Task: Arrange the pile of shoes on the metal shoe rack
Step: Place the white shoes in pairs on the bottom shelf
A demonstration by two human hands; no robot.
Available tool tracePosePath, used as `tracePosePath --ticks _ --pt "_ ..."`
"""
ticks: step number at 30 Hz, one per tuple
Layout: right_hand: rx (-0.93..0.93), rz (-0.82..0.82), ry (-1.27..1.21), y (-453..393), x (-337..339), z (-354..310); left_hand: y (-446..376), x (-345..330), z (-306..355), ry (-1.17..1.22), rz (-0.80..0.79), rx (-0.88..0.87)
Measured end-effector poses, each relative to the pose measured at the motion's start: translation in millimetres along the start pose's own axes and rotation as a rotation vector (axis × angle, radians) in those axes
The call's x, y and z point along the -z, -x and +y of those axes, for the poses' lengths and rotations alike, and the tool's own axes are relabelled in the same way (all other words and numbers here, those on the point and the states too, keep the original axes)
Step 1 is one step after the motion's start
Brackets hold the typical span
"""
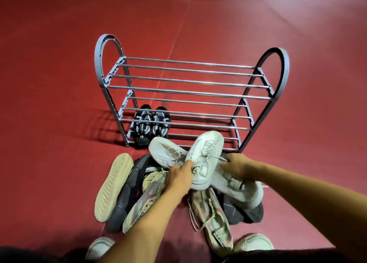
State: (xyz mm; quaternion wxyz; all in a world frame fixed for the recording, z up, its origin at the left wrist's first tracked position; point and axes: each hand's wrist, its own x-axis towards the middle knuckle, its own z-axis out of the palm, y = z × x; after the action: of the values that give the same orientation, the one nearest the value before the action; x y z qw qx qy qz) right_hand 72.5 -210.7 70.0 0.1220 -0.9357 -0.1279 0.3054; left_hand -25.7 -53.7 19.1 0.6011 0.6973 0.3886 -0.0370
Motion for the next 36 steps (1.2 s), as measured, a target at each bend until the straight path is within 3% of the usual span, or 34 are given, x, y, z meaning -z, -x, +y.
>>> tracePosePath --ticks 4,9,16,20,28,36 --pt "-0.069 0.076 -0.051 -6.6 22.6 7.1 -15.9 -12.0 20.9 -0.072 -0.084 0.058" --pt "-0.174 0.136 -0.253 -9.9 4.4 13.9 -31.6 -21.7 28.4 -0.154 -0.091 0.088" --pt "-0.290 0.430 -0.467 3.8 -18.5 61.2 -58.5 -48.0 56.3 -0.190 -0.082 0.063" --pt "-0.325 0.563 -0.656 -15.3 -16.3 78.8 -83.3 -56.2 68.3 -0.177 -0.098 0.133" --pt "-0.173 0.493 -0.730 -91.8 -22.7 63.7 -144.7 -59.9 45.5 -0.090 0.051 0.145" --pt "-0.093 0.423 -1.000 -172.3 -37.7 39.4 -193.1 -56.4 52.4 -0.047 0.060 0.210"
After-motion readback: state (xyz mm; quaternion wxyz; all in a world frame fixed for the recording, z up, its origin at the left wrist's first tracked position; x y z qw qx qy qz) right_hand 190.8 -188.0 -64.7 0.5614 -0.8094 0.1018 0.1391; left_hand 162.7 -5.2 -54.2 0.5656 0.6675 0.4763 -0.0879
